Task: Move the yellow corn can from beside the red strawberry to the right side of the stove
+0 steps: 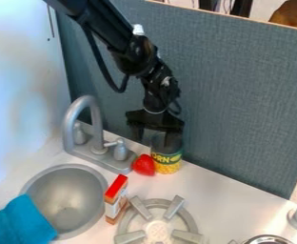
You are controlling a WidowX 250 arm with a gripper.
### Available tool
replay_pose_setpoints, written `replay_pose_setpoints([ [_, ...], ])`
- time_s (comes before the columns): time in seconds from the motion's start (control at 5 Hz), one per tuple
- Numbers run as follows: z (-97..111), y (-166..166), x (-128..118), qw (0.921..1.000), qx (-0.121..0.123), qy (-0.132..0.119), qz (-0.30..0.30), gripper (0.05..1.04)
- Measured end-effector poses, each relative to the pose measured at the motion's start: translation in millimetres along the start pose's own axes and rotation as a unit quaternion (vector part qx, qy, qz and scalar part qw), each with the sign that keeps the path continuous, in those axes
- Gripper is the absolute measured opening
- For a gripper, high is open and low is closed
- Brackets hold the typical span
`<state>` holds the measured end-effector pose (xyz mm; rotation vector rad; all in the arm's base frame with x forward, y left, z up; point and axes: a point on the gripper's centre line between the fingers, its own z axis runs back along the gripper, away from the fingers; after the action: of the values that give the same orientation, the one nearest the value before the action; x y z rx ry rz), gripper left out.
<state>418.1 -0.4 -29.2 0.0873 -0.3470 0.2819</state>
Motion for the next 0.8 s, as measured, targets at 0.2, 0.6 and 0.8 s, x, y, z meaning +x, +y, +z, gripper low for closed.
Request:
replay_pose_setpoints([
  [0.2, -15, 3, -14, 0.9997, 0.007, 0.023, -0.002, 1.006],
  [0.6, -14, -4, -8, 0.9997, -0.011, 0.019, -0.006, 1.006],
  [0.8, -13, -4, -4, 0.9998, -0.01, 0.015, -0.008, 1.005],
])
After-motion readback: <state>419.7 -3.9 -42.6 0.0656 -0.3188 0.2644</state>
